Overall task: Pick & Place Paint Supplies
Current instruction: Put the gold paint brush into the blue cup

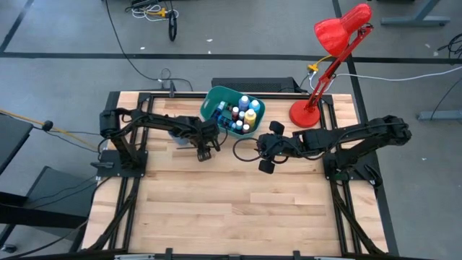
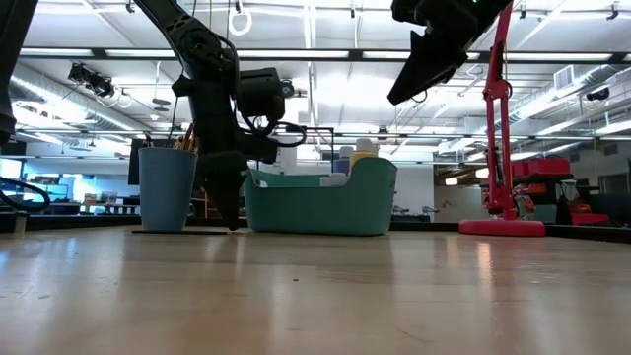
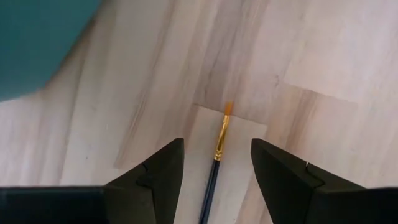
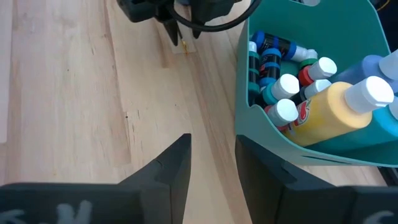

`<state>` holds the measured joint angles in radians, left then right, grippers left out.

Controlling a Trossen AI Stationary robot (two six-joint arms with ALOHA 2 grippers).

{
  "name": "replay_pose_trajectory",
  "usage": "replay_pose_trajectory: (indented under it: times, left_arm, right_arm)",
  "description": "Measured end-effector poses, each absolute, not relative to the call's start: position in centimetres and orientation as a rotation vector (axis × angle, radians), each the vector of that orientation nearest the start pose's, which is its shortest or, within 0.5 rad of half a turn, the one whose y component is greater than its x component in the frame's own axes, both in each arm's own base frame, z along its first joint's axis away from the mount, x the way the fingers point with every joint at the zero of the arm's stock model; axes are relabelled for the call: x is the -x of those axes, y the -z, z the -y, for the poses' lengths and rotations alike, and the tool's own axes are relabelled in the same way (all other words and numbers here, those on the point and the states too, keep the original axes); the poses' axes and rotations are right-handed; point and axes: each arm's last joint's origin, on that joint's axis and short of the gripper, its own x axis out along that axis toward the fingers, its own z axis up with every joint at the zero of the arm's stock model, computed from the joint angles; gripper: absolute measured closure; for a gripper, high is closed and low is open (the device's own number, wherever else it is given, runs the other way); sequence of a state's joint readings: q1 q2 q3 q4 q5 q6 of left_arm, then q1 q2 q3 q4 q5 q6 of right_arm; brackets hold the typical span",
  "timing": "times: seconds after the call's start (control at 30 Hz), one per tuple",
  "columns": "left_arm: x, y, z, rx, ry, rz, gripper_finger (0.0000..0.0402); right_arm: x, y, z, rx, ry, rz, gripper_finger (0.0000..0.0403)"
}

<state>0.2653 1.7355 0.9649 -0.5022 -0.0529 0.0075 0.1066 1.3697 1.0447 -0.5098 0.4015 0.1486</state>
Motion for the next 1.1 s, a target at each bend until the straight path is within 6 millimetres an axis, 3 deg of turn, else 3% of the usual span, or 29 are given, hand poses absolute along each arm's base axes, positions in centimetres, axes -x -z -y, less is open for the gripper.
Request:
replay_pose_trajectory:
  times: [0.23,0.47,0.67,0.83,1.1]
  left_arm:
    - [-29.7,-14.3,-8.5,0.131,-0.27,-1.275,0.0206]
    - [-30.1,-12.4,-8.7,0.115,-0.239,-1.345,0.0206]
    - [-30.2,-12.6,-8.9,0.091,-0.221,-1.353,0.0213]
    - [-30.3,-12.6,-9.4,0.114,-0.133,-1.331,0.0259]
    - [-30.3,-12.7,-9.7,0.181,-0.163,-1.314,0.0387]
  right_arm:
    - [-28.2,-27.1,-1.9,0.071,0.336,-0.787,0.0276]
    - [-28.2,-27.1,-1.9,0.071,0.336,-0.786,0.0276]
    - [-28.2,-27.1,-1.9,0.073,0.335,-0.786,0.0276]
    - [-28.2,-27.1,-1.9,0.077,0.333,-0.787,0.0276]
    - [-28.2,-27.1,-1.9,0.077,0.333,-0.787,0.0276]
